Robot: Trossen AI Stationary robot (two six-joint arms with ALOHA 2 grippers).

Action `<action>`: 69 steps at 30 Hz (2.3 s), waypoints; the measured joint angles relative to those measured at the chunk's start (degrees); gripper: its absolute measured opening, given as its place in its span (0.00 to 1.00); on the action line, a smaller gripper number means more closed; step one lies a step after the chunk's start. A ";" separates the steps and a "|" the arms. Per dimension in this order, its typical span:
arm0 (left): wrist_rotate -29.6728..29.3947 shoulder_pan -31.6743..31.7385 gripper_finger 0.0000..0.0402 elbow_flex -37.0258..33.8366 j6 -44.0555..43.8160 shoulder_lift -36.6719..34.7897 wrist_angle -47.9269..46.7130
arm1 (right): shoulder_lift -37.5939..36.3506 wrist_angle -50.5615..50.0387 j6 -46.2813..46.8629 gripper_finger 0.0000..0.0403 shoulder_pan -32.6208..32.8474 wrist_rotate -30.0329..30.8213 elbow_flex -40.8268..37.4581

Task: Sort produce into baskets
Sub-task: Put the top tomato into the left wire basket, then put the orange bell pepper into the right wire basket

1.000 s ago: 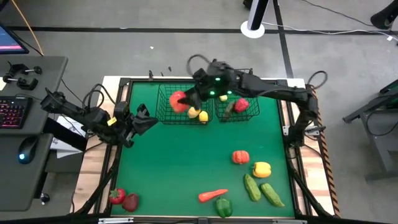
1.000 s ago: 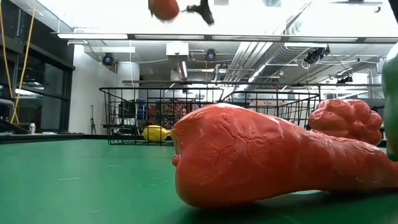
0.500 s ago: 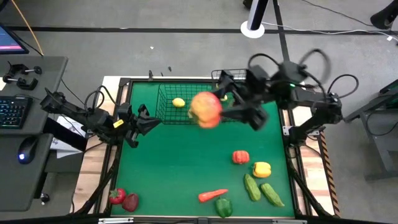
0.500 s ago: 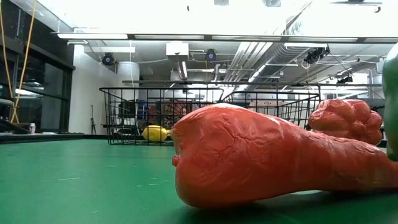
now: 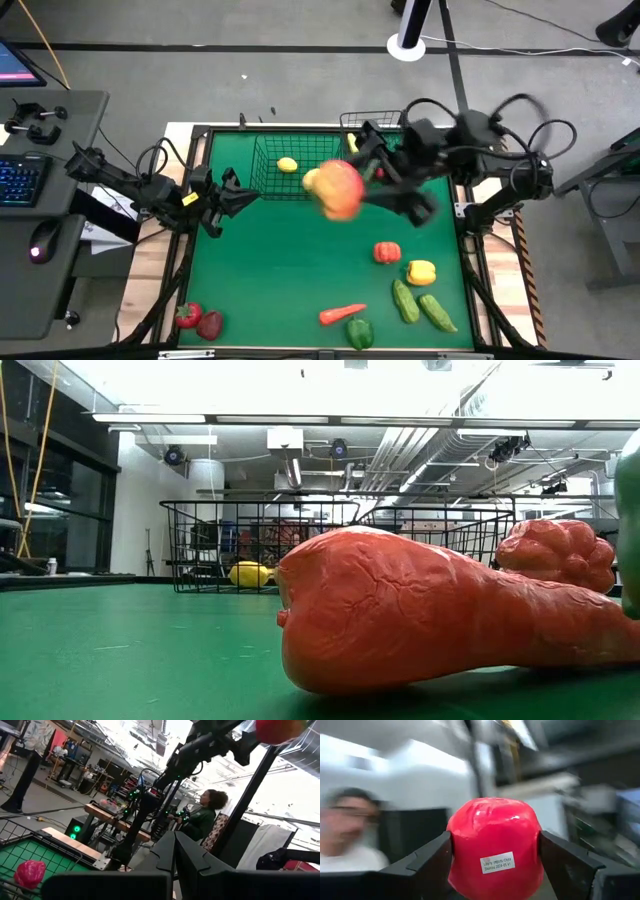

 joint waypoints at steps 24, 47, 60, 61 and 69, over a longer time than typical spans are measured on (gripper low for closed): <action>-1.24 0.00 0.00 0.00 -1.44 0.00 -0.46 | 14.56 -54.11 23.92 0.68 -13.97 43.00 -0.04; -2.84 -0.02 0.00 0.00 -1.44 0.00 -3.04 | 10.08 -56.60 15.33 0.94 -16.81 22.91 0.09; -7.60 0.00 0.00 0.00 -1.42 0.02 -3.90 | 8.30 -87.75 36.80 0.94 8.47 33.83 0.11; -7.60 0.00 0.00 0.00 -1.42 0.00 -3.95 | 8.81 -89.72 40.41 0.94 10.34 34.89 0.11; -7.60 0.04 0.00 -0.02 -1.48 0.00 -4.63 | 11.45 -94.99 67.73 0.94 17.67 34.73 -3.72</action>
